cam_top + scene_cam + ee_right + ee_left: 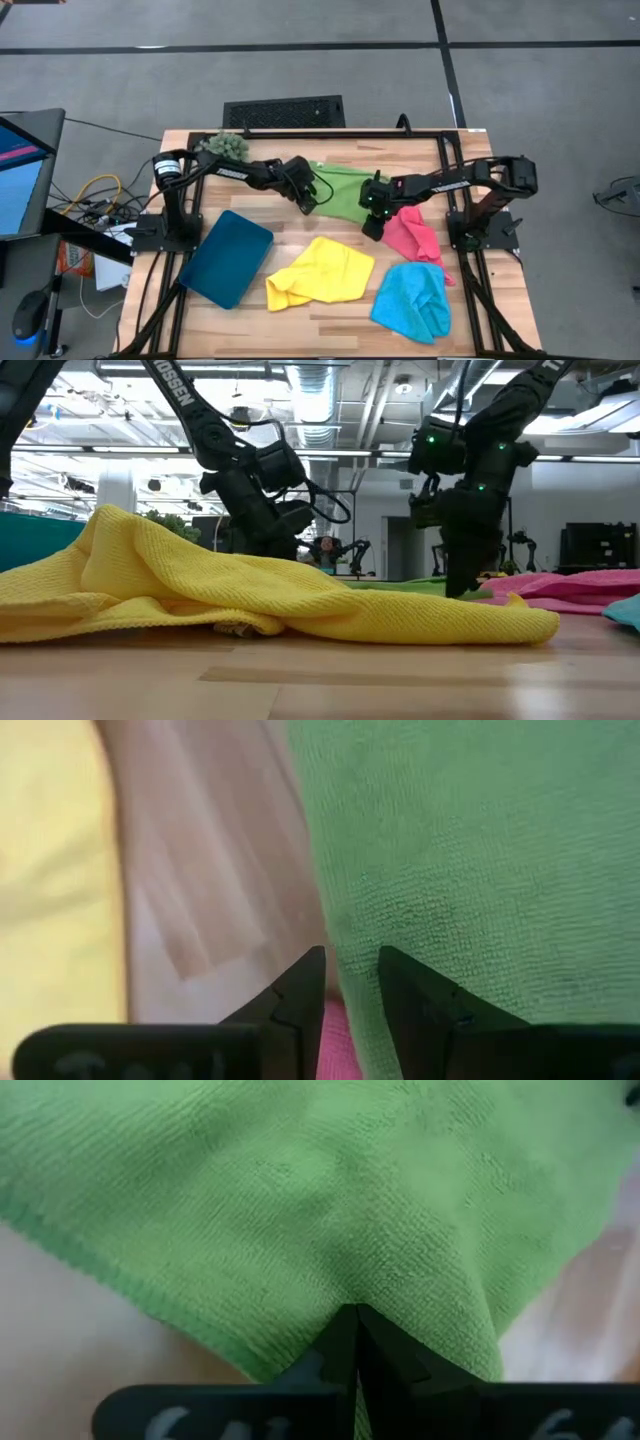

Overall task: Fold microfiber towels
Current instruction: Fold the green microfiber towel

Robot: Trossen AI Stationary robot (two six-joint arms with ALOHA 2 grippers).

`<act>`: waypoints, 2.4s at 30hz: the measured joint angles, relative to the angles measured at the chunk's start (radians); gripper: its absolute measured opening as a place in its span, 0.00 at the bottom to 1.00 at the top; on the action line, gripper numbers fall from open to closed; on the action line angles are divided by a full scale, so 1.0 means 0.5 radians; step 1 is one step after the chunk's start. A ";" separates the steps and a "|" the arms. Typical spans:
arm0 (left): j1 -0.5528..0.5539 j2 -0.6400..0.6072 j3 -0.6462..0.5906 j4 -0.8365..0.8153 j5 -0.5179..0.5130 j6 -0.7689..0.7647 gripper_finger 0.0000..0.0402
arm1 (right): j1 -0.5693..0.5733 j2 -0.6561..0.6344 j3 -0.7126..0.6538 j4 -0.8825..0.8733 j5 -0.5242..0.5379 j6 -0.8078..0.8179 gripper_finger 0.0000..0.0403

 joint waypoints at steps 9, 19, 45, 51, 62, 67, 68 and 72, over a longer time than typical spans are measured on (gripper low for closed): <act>0.050 -0.266 0.038 -0.172 -0.107 -0.024 0.00 | -0.229 -0.406 0.005 0.079 -0.001 -0.072 0.30; -0.061 -0.273 0.022 -0.095 -0.185 0.125 0.00 | -0.445 0.007 0.216 0.669 0.099 -0.331 0.30; -0.119 -0.236 -0.405 0.404 -0.375 0.141 0.00 | -0.573 0.869 1.041 0.171 0.414 -0.409 0.30; -0.126 -0.233 -0.406 0.408 -0.392 0.177 0.00 | -0.666 0.830 1.048 0.147 0.344 -0.256 0.30; -0.126 -0.227 -0.410 0.458 -0.394 0.160 0.00 | -0.550 0.808 1.054 0.290 0.037 -0.648 0.30; -0.126 -0.226 -0.410 0.457 -0.395 0.159 0.00 | -0.531 0.876 1.048 0.246 0.175 -0.634 0.30; -0.128 -0.226 -0.410 0.456 -0.395 0.159 0.00 | -0.532 0.877 1.049 0.250 0.214 -0.625 0.30; -0.127 -0.226 -0.410 0.456 -0.395 0.159 0.00 | -0.571 0.896 1.051 0.231 0.381 -0.613 0.30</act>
